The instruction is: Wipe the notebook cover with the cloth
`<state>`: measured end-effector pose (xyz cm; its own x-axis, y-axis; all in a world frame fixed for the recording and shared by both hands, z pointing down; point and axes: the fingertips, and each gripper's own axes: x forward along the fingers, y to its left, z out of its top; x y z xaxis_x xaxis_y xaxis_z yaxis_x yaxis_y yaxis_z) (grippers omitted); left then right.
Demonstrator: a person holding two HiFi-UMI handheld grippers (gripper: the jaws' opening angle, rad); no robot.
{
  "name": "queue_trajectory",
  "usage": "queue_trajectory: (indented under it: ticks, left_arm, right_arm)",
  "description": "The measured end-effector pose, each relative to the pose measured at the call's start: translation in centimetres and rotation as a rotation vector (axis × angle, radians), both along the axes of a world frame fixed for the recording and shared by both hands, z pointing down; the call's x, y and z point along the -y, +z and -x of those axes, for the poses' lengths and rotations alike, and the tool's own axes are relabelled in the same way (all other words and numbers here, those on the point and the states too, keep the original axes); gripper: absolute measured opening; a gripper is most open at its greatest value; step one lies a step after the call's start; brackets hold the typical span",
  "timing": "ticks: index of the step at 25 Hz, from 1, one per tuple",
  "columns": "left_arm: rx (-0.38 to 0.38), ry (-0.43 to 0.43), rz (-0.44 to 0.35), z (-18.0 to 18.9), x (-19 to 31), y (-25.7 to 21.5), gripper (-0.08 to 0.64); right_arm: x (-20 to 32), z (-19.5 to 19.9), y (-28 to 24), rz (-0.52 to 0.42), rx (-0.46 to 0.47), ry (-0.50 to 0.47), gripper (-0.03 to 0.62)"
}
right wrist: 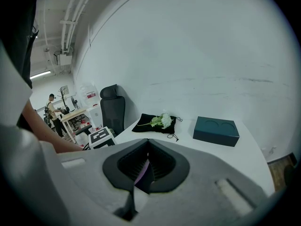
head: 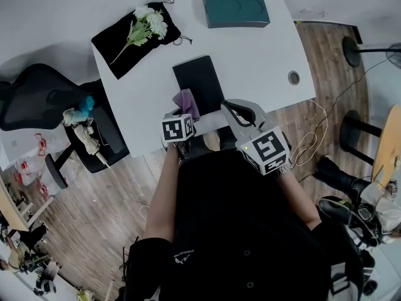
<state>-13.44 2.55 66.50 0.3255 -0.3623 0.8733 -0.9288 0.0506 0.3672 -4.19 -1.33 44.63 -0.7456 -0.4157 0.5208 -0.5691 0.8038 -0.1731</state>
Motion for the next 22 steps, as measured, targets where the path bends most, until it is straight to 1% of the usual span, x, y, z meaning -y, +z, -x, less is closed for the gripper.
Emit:
queue_trajectory:
  ticks: [13,16,18,22]
  left_arm:
    - [0.015,-0.038,0.020,1.9,-1.4,0.0,0.091]
    - [0.034,-0.058,0.031,2.8,-1.9,0.1,0.089]
    - [0.026,-0.067,0.016,3.1,-2.1,-0.1,0.087]
    - [-0.025,-0.084,-0.070,3.0,-1.8,-2.3,0.087]
  right_arm:
    - [-0.4,1.0,0.0,-0.002,-0.001,-0.029,0.005]
    - [-0.4,0.9,0.1,0.001,-0.005,-0.035,0.005]
    - [-0.3,0.8,0.1,0.002,-0.007,-0.035,0.005]
    - [-0.2,0.7,0.4,0.011,-0.011,-0.036,0.005]
